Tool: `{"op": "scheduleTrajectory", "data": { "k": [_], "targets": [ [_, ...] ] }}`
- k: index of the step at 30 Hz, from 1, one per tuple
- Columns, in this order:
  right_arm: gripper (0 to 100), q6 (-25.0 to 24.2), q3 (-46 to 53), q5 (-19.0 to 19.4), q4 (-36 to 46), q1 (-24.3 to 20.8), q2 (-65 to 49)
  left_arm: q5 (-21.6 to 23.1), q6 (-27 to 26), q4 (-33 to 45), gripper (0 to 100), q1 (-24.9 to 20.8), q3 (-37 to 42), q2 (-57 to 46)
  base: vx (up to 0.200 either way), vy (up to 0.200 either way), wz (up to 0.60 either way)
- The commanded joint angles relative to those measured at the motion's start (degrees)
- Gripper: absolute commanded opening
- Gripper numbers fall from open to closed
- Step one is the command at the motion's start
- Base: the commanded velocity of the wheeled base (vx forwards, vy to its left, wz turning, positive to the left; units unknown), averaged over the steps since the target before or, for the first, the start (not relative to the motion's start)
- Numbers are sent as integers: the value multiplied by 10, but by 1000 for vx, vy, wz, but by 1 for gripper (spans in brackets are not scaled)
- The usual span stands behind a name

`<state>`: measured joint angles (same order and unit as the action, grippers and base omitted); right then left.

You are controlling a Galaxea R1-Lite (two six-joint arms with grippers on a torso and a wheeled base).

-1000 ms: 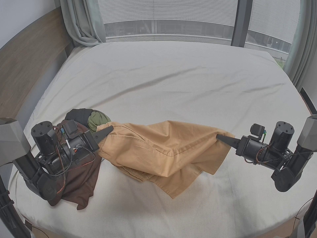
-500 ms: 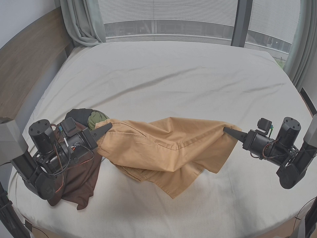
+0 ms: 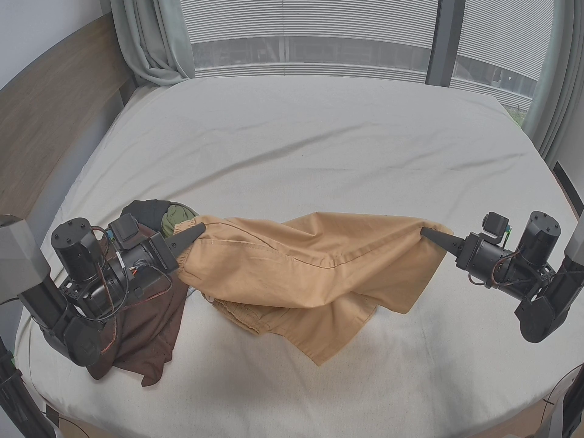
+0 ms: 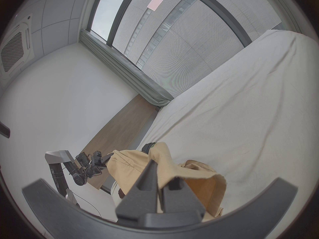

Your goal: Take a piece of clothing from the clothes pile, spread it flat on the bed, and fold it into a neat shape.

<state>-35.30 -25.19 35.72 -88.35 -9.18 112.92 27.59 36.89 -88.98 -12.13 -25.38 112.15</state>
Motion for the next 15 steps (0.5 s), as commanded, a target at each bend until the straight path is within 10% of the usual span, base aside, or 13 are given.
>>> {"op": "scheduleTrajectory", "data": {
  "k": [1,15],
  "targets": [
    [0,0,0,4,-1,7,-5,0,1,-1,0,1,-1,-7,0,0,0],
    [0,-3,-2,33,0,39,-28,0,15,-1,0,2,-8,-34,0,0,0]
  ]
}}
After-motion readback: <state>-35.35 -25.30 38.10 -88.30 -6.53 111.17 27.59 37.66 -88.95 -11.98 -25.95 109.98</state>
